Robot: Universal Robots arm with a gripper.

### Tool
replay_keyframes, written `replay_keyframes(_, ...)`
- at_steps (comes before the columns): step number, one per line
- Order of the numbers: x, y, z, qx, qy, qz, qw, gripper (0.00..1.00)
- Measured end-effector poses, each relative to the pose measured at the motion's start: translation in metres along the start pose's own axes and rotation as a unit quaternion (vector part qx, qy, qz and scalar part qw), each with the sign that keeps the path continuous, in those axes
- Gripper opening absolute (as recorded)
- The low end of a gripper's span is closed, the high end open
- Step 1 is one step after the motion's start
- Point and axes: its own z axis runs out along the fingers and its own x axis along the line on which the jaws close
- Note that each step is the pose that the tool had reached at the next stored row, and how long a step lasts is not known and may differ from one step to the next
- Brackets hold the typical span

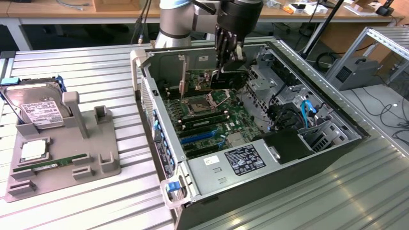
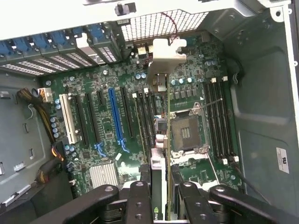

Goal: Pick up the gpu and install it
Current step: 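Insert the gpu into the slot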

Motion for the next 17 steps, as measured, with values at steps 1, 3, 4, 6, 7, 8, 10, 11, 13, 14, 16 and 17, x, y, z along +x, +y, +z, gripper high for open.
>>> replay_keyframes(1,0.0000,0.0000,0.0000,-0.0001,0.0000,-0.004,1.0000,0.27)
replay_keyframes(3,0.0000,0.0000,0.0001,-0.0002,0.0000,-0.009,1.0000,0.27)
replay_keyframes(4,0.0000,0.0000,0.0001,-0.0003,0.0000,-0.013,0.9999,0.27)
replay_keyframes(6,0.0000,0.0000,0.0001,-0.0005,0.0000,-0.019,0.9998,0.27)
replay_keyframes(7,0.0000,0.0000,0.0001,-0.0006,-0.0001,-0.022,0.9998,0.27)
replay_keyframes(8,0.0000,0.0000,0.0001,-0.0006,-0.0001,-0.025,0.9997,0.27)
replay_keyframes(10,0.0000,0.0000,0.0002,-0.0008,-0.0001,-0.033,0.9995,0.27)
replay_keyframes(11,0.0000,0.0000,0.0002,-0.0009,-0.0001,-0.036,0.9994,0.27)
replay_keyframes(13,0.0000,0.0000,0.0003,-0.0011,-0.0001,-0.044,0.9990,0.27)
replay_keyframes(14,0.0000,0.0000,0.0003,-0.0012,-0.0001,-0.048,0.9988,0.27)
replay_keyframes(16,0.0000,0.0000,0.0003,-0.0014,-0.0001,-0.056,0.9984,0.27)
replay_keyframes(17,0.0000,0.0000,0.0004,-0.0015,-0.0001,-0.060,0.9982,0.27)
